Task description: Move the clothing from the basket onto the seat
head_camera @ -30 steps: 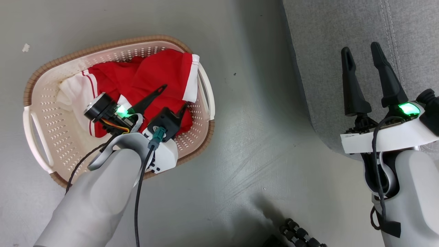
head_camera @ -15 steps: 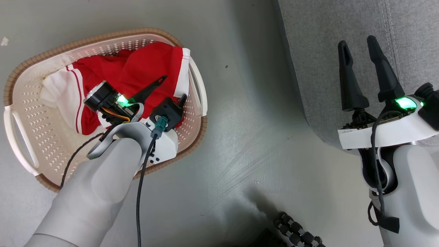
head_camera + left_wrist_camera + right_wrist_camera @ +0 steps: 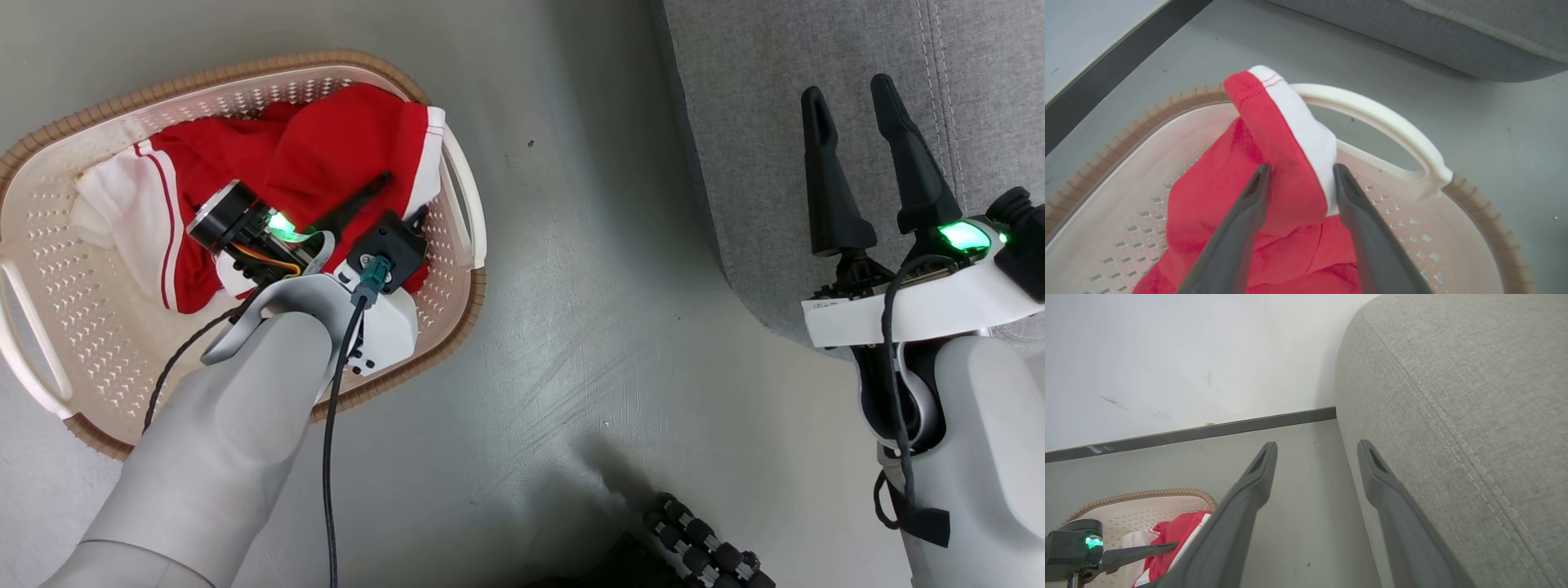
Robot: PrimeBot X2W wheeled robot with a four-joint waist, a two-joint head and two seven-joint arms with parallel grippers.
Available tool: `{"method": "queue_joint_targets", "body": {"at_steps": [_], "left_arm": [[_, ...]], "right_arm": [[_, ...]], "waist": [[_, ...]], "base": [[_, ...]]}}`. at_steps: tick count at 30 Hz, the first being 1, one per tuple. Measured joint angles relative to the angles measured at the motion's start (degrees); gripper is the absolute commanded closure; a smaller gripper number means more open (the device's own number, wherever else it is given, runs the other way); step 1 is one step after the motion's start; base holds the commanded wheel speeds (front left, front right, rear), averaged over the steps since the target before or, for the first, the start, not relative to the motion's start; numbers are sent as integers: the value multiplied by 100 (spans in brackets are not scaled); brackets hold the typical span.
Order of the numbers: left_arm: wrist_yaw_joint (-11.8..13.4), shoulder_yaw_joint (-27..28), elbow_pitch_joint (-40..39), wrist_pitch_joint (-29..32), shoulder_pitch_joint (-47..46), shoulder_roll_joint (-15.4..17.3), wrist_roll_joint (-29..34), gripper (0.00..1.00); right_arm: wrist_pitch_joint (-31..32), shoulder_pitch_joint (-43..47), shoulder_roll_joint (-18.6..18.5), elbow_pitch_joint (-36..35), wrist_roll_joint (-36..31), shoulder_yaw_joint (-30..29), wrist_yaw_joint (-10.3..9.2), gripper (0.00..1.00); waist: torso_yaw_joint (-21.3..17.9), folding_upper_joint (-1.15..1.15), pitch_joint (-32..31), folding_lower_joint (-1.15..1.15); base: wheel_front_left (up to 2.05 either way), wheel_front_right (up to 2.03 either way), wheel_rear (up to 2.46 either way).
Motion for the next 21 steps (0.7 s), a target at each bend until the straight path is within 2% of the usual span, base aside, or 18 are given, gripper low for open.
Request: {"method": "queue_joint_targets", "body": {"at_steps": [1, 21], "left_arm": [[0, 0, 21, -21, -4, -8, -3, 100], [92, 260, -89, -503, 2, -56, -342, 100]], "right_arm": [[0, -7, 0, 8, 0, -9, 0, 0], [0, -229, 0, 175, -163, -166, 0, 0]], "waist": [[4, 0, 3, 0], [294, 0, -257, 0]], "base": [[0, 0, 0], [0, 0, 0]]}}
